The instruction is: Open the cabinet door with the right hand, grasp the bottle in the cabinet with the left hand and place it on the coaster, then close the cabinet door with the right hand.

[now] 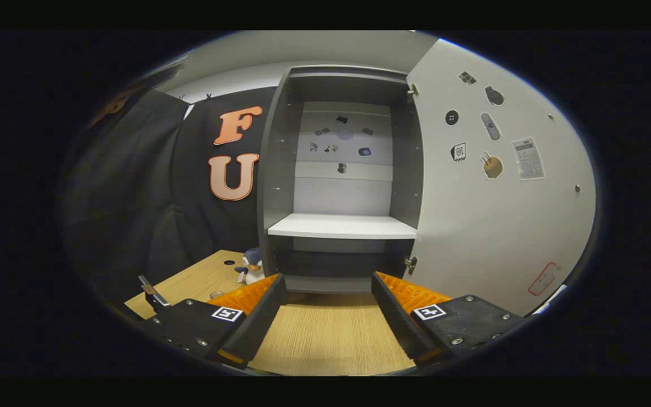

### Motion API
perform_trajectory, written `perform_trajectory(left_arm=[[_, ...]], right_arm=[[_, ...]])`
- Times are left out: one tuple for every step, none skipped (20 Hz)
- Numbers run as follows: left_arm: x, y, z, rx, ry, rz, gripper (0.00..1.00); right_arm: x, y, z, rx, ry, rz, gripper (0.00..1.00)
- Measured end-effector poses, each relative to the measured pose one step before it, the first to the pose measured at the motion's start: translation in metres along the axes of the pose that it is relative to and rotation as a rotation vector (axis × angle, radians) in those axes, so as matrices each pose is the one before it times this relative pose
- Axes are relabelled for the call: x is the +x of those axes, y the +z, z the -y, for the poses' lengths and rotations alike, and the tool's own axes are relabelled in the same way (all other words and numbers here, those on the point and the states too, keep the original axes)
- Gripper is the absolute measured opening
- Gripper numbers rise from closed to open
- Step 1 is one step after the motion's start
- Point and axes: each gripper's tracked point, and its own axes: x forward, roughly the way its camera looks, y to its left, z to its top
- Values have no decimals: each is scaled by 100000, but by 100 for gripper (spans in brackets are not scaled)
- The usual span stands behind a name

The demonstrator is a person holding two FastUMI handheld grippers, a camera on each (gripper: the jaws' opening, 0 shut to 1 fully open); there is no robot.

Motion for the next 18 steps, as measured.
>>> perform_trajectory(left_arm=[[-5, -2, 112, 78, -244, -175, 84], [-64, -41, 116, -328, -587, -295, 86], [-53, -60, 164, -589, -669, -286, 86], [69, 13, 38, -385, -105, -79, 86], [-98, 83, -96, -212, 325, 227, 87], [47, 104, -139, -171, 317, 309, 89], [41, 127, -55, -253, -1, 298, 90], [245, 110, 27, -175, -197, 60, 90], [148, 215, -29, -253, -26, 432, 93], [94, 256, -36, -481, -252, 482, 98], [63, 371, -252, 96, 658, 510, 97], [139, 346, -9, -169, -149, 653, 98], [139, 470, -35, 21, 165, 1073, 98], [145, 711, -67, 289, 86, 1346, 98], [41, 858, -52, 637, 156, 1516, 98], [174, 790, 16, 454, -126, 1654, 98], [164, 811, 47, 623, -71, 1585, 98], [298, 777, 76, 794, -156, 1194, 97]], right_arm=[[-23, -81, -227, -357, 430, -333, 94], [49, -70, -193, -297, 482, -361, 94], [-119, -63, -291, -193, 490, -384, 94], [-6, 57, -174, -175, 506, 185, 94], [-108, 157, -272, -314, 348, 226, 94], [-11, -13, -139, -323, 514, -124, 94], [-13, -90, -165, -16, 503, -403, 94], [-19, -190, -215, 321, 481, -553, 94], [27, -72, -56, 482, 267, -429, 94], [-83, -44, -77, 507, 221, -242, 94], [42, -12, -67, 382, 113, -138, 94], [-87, -21, -46, 135, 13, -5, 94], [-35, 117, 37, -20, 42, 165, 94], [-159, 117, -17, -284, 152, 242, 94], [-101, 184, 32, -478, -1, 184, 94], [-144, 252, 130, -364, -184, 502, 94], [-182, 411, 145, -105, -82, 897, 94], [-168, 396, 118, -82, -239, 907, 94]])
